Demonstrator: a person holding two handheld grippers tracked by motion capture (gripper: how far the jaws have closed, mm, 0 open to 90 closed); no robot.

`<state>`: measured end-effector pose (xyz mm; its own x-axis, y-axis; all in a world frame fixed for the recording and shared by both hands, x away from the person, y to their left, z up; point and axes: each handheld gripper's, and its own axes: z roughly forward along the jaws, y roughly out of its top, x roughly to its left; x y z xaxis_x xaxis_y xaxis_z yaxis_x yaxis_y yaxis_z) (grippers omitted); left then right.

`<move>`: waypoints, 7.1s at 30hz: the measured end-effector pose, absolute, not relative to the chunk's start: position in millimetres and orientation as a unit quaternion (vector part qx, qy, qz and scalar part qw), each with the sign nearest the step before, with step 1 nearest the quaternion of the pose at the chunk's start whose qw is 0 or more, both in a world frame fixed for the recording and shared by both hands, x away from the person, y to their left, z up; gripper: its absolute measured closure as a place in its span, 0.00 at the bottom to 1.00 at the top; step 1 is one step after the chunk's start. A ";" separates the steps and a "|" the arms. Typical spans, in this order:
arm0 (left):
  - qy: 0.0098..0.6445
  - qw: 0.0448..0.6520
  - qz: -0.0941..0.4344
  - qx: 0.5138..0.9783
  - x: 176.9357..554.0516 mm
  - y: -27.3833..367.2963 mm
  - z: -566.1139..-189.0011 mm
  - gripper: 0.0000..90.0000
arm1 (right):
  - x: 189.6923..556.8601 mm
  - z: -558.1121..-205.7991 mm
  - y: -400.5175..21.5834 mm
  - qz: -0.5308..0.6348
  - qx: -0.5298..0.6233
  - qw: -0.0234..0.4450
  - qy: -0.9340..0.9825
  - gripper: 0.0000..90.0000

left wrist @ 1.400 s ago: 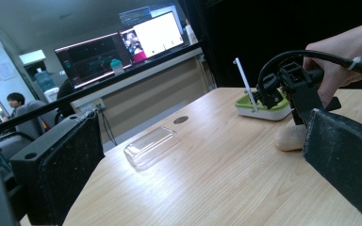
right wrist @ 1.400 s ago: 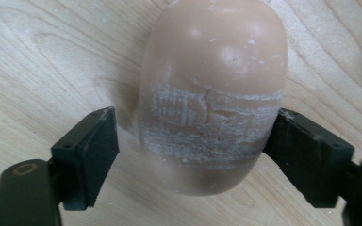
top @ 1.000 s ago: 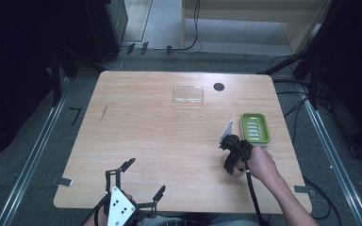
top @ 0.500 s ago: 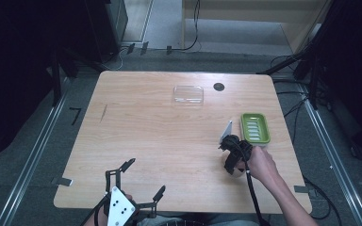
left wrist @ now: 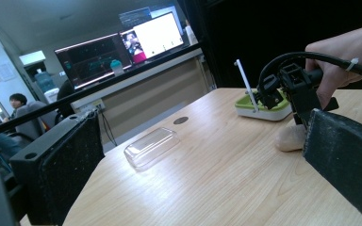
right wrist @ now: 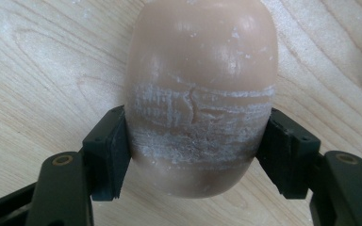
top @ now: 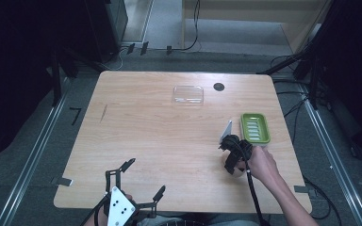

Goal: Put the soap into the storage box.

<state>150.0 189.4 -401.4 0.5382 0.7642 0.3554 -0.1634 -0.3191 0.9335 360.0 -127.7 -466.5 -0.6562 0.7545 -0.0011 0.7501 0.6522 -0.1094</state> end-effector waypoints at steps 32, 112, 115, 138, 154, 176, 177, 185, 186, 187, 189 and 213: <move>0.217 0.541 0.428 0.690 150.0 189.3 -401.4 0.00 | 359.1 -451.2 -141.3 0.062 -0.407 0.026 -0.911 0.38; 0.216 0.539 0.428 0.693 150.7 188.3 -401.5 0.00 | 375.2 -408.7 -186.3 0.054 -0.442 0.020 -0.895 0.38; 0.216 0.539 0.428 0.692 150.6 188.2 -401.5 0.00 | 377.2 -407.2 -185.9 0.053 -0.443 0.019 -0.895 0.38; 0.216 0.538 0.429 0.693 150.9 188.2 -401.5 0.00 | 398.4 -397.0 -191.3 0.054 -0.455 0.020 -0.888 0.38; 0.216 0.538 0.429 0.693 151.1 188.0 -401.5 0.00 | 411.0 -391.0 -195.4 0.047 -0.468 0.018 -0.883 0.38; 0.217 0.538 0.428 0.693 151.2 187.9 -401.7 0.00 | 435.4 -387.2 -210.5 0.032 -0.505 0.017 -0.863 0.38; 0.217 0.538 0.428 0.693 151.2 187.9 -401.8 0.00 | 436.7 -387.6 -211.6 0.033 -0.506 0.018 -0.862 0.38; 0.216 0.537 0.428 0.694 151.4 188.0 -401.6 0.00 | 447.4 -391.7 -218.7 0.018 -0.528 0.020 -0.849 0.38; 0.217 0.538 0.428 0.693 151.3 187.9 -401.7 0.00 | 448.7 -392.2 -218.8 0.017 -0.531 0.021 -0.847 0.38; 0.217 0.538 0.428 0.693 151.3 187.9 -401.7 0.00 | 449.8 -392.6 -219.0 0.017 -0.532 0.020 -0.846 0.38; 0.217 0.538 0.428 0.693 151.2 187.9 -401.7 0.00 | 452.1 -393.5 -219.2 0.011 -0.537 0.021 -0.843 0.38; 0.219 0.538 0.428 0.693 151.3 188.2 -401.7 0.00 | 478.1 -422.4 -229.5 -0.017 -0.586 0.035 -0.809 0.38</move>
